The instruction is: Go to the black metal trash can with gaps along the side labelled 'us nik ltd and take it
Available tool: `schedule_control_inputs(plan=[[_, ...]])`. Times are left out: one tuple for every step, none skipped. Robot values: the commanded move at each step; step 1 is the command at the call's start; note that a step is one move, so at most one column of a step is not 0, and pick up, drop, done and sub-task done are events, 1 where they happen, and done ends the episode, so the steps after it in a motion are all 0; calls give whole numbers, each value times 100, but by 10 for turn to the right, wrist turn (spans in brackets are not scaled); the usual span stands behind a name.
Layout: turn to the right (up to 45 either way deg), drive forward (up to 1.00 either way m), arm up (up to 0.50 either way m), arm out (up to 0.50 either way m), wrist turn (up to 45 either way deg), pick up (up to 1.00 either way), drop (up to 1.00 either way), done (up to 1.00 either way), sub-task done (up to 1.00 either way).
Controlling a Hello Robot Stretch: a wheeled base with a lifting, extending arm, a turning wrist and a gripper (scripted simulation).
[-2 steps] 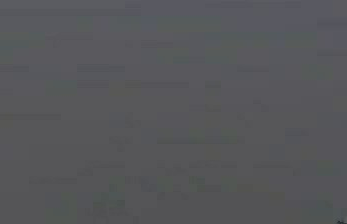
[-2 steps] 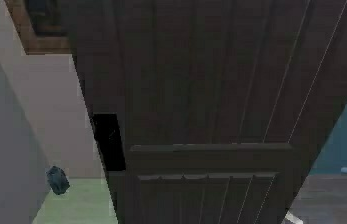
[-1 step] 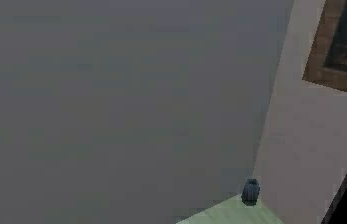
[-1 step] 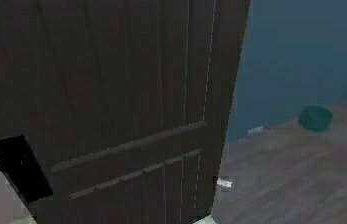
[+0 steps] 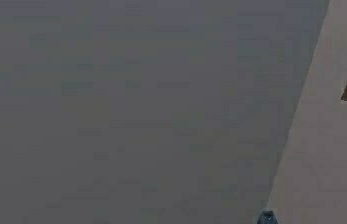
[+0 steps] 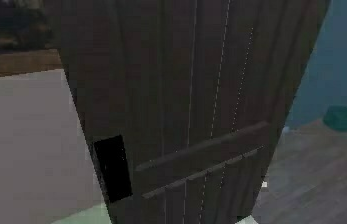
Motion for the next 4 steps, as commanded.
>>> schedule_control_inputs(plan=[[300,0,0,0,0,0,0,0,0],[0,35,0,0,0,0,0,0,0],[-450,0,0,0,0,0,0,0,0],[-330,0,0,0,0,0,0,0,0]])
